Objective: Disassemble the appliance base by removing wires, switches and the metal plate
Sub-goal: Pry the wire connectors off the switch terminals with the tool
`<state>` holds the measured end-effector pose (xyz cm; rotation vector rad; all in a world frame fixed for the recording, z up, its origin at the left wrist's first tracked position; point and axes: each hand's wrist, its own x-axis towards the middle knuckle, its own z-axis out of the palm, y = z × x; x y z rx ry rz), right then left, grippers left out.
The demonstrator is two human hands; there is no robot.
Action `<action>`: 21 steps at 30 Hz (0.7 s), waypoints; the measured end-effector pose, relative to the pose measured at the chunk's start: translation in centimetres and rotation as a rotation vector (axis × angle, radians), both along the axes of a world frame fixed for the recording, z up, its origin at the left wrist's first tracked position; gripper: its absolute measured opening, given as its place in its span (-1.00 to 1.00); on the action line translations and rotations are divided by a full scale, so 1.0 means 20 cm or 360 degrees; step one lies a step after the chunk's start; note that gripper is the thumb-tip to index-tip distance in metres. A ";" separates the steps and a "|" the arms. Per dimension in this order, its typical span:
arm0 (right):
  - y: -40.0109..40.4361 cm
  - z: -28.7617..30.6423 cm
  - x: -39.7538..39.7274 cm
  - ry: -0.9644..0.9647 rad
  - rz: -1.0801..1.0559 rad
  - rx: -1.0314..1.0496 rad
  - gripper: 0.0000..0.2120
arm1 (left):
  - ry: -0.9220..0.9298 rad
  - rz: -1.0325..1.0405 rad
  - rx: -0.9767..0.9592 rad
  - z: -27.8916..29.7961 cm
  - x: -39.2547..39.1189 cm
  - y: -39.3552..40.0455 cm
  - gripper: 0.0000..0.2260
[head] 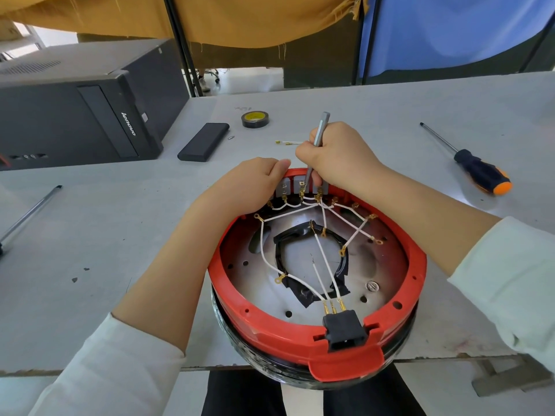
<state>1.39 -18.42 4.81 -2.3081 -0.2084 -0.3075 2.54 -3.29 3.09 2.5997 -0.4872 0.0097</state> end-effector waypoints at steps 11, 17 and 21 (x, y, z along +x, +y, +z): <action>0.01 -0.06 -0.04 -0.0437 0.0040 -0.0177 -0.61 | 0.0010 -0.0023 -0.0049 0.00 -0.01 0.01 -0.59; 0.01 -0.05 -0.05 -0.0352 0.0007 -0.0025 -0.61 | 0.0012 -0.0010 -0.0051 0.00 -0.01 0.01 -0.59; 0.01 -0.03 -0.04 -0.0265 0.0012 0.0024 -0.63 | 0.0022 -0.0006 -0.0048 0.00 0.00 0.01 -0.59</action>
